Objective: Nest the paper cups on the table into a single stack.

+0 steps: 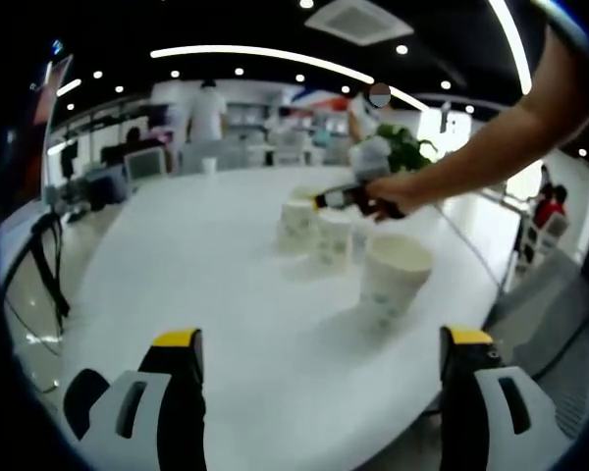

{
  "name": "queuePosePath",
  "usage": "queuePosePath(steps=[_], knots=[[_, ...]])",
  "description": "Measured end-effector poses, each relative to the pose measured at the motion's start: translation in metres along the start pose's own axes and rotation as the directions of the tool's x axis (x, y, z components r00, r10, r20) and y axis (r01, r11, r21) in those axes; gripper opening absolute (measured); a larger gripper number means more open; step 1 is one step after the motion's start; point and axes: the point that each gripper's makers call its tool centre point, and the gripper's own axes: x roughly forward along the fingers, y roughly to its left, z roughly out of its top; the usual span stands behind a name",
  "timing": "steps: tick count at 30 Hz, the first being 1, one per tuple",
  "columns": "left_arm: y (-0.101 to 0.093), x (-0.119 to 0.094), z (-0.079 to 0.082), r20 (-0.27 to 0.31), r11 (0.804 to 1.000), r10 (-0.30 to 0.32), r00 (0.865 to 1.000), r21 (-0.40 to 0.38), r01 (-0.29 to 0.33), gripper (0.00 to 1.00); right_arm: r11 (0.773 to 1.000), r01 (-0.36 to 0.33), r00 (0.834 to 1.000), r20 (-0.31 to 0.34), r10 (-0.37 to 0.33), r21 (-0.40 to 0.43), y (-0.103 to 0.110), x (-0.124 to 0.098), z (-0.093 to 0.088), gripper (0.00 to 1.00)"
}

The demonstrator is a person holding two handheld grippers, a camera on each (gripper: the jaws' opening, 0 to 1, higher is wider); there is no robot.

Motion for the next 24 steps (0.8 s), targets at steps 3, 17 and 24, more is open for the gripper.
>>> queuePosePath(steps=[3, 17, 24], knots=[[0.0, 0.0, 0.0, 0.001, 1.0, -0.001, 1.0, -0.002, 0.001, 1.0, 1.0, 0.006, 1.0, 0.007, -0.006, 0.01, 0.0, -0.002, 0.002, 0.42], [0.001, 0.0, 0.003, 0.008, 1.0, -0.001, 1.0, 0.0, 0.001, 1.0, 1.0, 0.0, 1.0, 0.015, 0.0, -0.001, -0.005, -0.002, 0.019, 0.41], [0.001, 0.0, 0.003, 0.01, 1.0, -0.002, 1.0, 0.003, 0.002, 1.0, 1.0, 0.0, 1.0, 0.021, 0.0, -0.004, -0.012, 0.0, 0.028, 0.41]])
